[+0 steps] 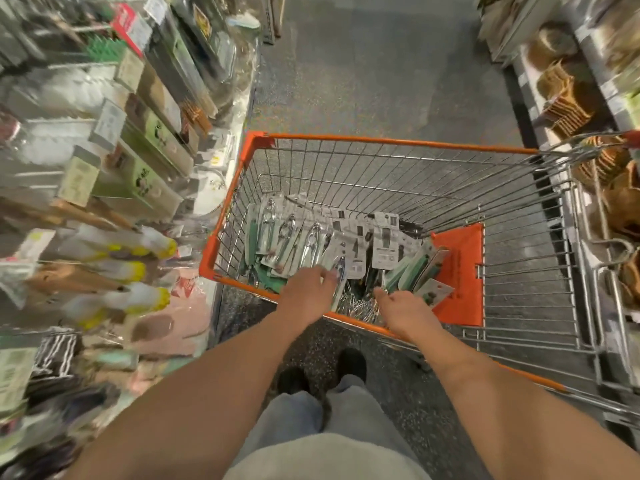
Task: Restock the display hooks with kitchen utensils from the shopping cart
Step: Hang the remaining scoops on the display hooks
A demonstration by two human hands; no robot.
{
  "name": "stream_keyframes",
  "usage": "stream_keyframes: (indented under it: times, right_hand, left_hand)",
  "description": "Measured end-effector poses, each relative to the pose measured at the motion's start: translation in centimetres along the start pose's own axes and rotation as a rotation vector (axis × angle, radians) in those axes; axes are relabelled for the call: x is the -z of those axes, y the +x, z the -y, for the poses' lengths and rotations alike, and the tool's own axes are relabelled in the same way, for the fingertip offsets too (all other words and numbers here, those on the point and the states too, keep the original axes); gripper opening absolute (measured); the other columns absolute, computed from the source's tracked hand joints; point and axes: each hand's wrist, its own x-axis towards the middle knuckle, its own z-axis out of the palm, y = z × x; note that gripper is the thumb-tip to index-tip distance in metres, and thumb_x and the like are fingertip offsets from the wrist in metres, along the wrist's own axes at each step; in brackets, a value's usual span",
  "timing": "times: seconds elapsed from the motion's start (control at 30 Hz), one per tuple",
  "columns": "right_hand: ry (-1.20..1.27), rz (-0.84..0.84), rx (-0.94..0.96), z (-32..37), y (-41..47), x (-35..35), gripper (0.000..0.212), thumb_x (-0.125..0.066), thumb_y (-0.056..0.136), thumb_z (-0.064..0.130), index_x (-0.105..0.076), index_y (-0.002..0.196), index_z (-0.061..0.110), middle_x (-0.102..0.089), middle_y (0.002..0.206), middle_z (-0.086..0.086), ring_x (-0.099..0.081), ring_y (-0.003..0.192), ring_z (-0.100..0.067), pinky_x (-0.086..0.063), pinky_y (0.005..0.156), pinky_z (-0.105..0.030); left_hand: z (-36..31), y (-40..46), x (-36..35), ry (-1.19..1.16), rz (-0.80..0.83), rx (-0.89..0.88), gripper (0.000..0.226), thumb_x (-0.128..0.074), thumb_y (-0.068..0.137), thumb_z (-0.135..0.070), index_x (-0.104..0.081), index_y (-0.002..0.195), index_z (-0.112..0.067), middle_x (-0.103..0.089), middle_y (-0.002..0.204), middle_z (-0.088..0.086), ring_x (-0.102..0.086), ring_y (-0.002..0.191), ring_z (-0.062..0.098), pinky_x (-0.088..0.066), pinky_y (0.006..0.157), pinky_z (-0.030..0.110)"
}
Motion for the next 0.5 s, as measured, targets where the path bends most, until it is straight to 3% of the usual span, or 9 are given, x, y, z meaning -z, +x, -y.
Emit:
stream_keyframes:
  times: [0.1, 0.13, 0.2, 0.27, 0.4, 0.5]
  right_hand:
    - [0.032, -0.026, -0.001, 1.3, 0.6, -0.5, 0.069, -0.022, 0.105, 0.064, -0.066, 0.096, 0.012, -0.067, 0.099, -0.009, -0.062, 0.09, -0.026, -0.047, 0.08, -0.038]
    - [0.057, -0.021, 0.0, 1.8, 0.9, -0.7, 0.069, -0.024, 0.106, 0.061, -0.068, 0.096, 0.008, -0.068, 0.096, -0.01, -0.063, 0.087, -0.025, -0.046, 0.076, -0.037]
    - [0.125, 0.001, 0.0, 2.9, 1.6, -1.1, 0.07, -0.027, 0.108, 0.058, -0.069, 0.095, 0.003, -0.069, 0.093, -0.013, -0.064, 0.086, -0.027, -0.043, 0.072, -0.036]
    - [0.239, 0.014, 0.004, 4.2, 2.5, -1.3, 0.071, -0.03, 0.108, 0.055, -0.071, 0.099, -0.003, -0.071, 0.096, -0.019, -0.066, 0.093, -0.032, -0.046, 0.078, -0.036]
    - [0.386, 0.073, 0.049, 6.6, 4.9, -1.4, 0.064, -0.032, 0.109, 0.052, -0.06, 0.076, 0.005, -0.062, 0.077, -0.016, -0.06, 0.073, -0.029, -0.043, 0.072, -0.035]
    - [0.456, 0.127, 0.037, 8.7, 8.1, -1.0, 0.064, -0.035, 0.108, 0.053, -0.066, 0.084, 0.003, -0.063, 0.08, -0.016, -0.061, 0.075, -0.031, -0.04, 0.07, -0.035]
  left_hand:
    - [1.3, 0.9, 2.1, -0.178, -0.056, 0.094, 0.033, -0.046, 0.108, -0.037, -0.063, 0.125, -0.014, -0.067, 0.121, 0.009, -0.067, 0.099, 0.023, -0.056, 0.094, 0.044]
    - [1.6, 1.1, 2.9, -0.248, -0.07, 0.153, 0.03, -0.047, 0.107, -0.034, -0.061, 0.128, -0.016, -0.065, 0.124, 0.007, -0.066, 0.097, 0.021, -0.056, 0.088, 0.04]
    - [2.0, 2.1, 4.1, -0.454, -0.091, 0.318, 0.029, -0.047, 0.107, -0.029, -0.055, 0.131, -0.016, -0.063, 0.112, 0.003, -0.06, 0.081, 0.014, -0.049, 0.068, 0.03]
    - [2.7, 3.7, 5.0, -0.595, -0.118, 0.449, 0.027, -0.047, 0.107, -0.028, -0.051, 0.129, -0.014, -0.058, 0.1, 0.0, -0.053, 0.077, 0.012, -0.041, 0.061, 0.027]
    - [5.6, 7.1, 5.9, -0.507, -0.128, 0.483, 0.044, -0.049, 0.105, -0.032, -0.049, 0.146, -0.015, -0.061, 0.131, 0.011, -0.061, 0.095, 0.024, -0.051, 0.082, 0.032]
    - [7.6, 9.2, 6.5, -0.387, -0.145, 0.536, 0.047, -0.051, 0.106, -0.032, -0.047, 0.149, -0.012, -0.061, 0.137, 0.014, -0.061, 0.084, 0.019, -0.048, 0.07, 0.03]
